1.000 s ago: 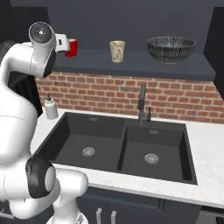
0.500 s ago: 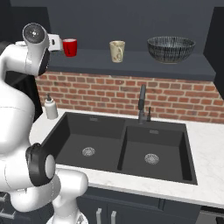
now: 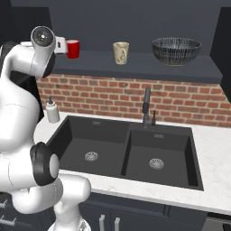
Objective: Gather all objects into one cabinet and sort the glasses and bowls to opposite sides.
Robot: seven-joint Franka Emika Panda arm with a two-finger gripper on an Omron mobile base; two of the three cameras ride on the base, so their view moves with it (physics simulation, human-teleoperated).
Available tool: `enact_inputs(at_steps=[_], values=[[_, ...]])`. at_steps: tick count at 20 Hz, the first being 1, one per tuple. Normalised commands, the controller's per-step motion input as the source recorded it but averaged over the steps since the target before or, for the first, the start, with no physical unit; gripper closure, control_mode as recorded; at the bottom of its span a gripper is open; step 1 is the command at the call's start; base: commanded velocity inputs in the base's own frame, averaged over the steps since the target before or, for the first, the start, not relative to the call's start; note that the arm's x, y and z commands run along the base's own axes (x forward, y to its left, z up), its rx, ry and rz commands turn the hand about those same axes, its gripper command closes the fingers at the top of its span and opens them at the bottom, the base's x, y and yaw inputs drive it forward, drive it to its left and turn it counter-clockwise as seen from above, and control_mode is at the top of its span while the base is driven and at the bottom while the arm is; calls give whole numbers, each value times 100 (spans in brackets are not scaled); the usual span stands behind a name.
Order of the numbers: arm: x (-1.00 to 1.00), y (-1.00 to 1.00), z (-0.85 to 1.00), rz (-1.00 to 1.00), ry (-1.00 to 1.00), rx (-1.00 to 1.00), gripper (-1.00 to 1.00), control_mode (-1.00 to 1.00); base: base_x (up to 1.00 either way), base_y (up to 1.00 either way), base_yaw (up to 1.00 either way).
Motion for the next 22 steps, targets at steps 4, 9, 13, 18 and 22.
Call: enact_inputs(at_steps=[4,9,13,18,22], values=[[17,1,-12,0,0,0,100,-100,0,0,0],[22,0,-7,0,-1,0,100,-100,0,0,0],[24,0,0,0,0,0,100,-100,0,0,0],[23,0,0,0,0,0,100,-100,0,0,0],[6,2,0,0,0,0,100,-100,0,0,0]])
